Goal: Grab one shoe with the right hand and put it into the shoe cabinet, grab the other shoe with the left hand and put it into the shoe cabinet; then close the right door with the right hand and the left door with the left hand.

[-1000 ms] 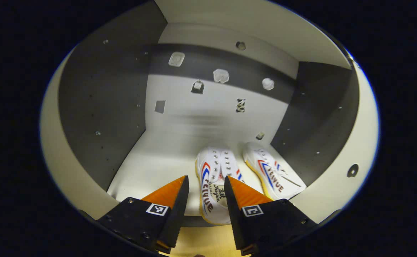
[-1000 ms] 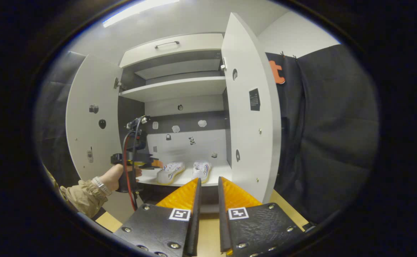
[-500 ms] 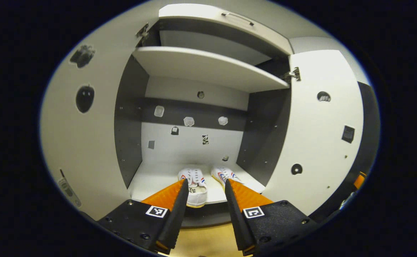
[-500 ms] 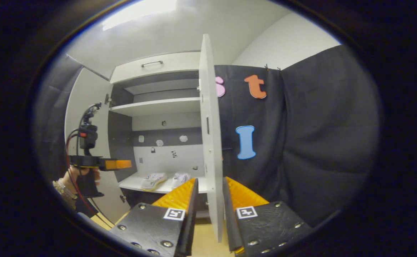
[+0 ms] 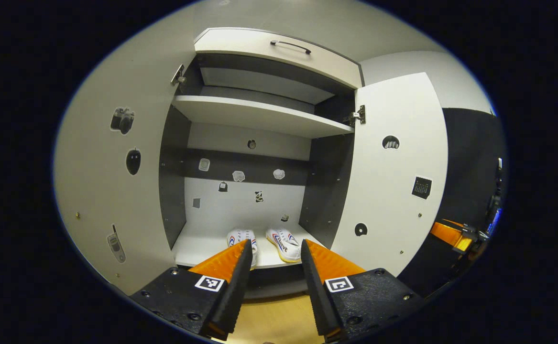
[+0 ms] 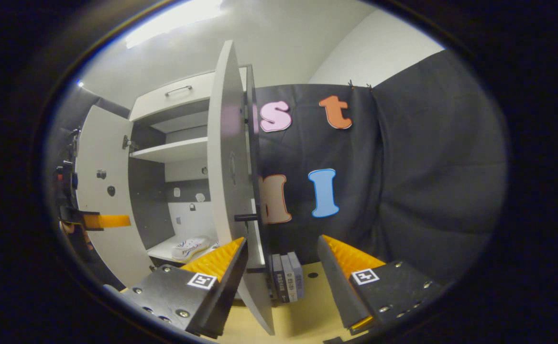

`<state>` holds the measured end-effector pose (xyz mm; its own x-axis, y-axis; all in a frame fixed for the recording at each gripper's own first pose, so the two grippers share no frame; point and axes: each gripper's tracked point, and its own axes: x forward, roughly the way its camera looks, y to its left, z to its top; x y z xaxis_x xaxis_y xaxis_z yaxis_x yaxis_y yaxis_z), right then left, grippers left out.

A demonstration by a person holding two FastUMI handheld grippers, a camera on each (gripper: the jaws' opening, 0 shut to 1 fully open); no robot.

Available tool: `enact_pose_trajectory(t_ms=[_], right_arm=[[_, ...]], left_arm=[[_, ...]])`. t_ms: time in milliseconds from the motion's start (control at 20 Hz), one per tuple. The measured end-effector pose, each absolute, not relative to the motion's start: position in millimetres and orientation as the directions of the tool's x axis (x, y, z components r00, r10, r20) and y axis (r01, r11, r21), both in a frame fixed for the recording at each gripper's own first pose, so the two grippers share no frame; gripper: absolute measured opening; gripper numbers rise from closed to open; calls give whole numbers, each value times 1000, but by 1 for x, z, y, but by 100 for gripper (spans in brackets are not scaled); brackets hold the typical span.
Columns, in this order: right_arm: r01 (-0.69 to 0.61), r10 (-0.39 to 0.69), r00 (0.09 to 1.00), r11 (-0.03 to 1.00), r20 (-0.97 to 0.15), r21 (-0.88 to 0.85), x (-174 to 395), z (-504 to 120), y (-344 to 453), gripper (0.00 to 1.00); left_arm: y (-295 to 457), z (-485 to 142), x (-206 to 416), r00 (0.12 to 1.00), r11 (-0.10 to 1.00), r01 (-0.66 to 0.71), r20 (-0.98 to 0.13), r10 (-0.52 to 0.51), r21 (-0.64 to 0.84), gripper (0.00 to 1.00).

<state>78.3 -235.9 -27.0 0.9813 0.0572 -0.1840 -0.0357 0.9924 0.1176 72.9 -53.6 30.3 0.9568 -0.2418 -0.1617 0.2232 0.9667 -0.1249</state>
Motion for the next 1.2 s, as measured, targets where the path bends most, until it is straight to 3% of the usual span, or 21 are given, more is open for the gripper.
enact_pose_trajectory(t_ms=[450,750,1200], right_arm=[[-181,205,956,975,-209,128,92,-34,-215,87],[-327,348,912,937,-216,124,93,-35,-149,87],[-421,456,858,888,-236,186,117,-48,-78,87]], left_arm=[[-55,36,56,968,978,175,-161,-192,-116,63],[-57,40,45,976,986,159,-143,-165,-54,63],[-33,37,28,980,993,111,-164,-116,-38,63]])
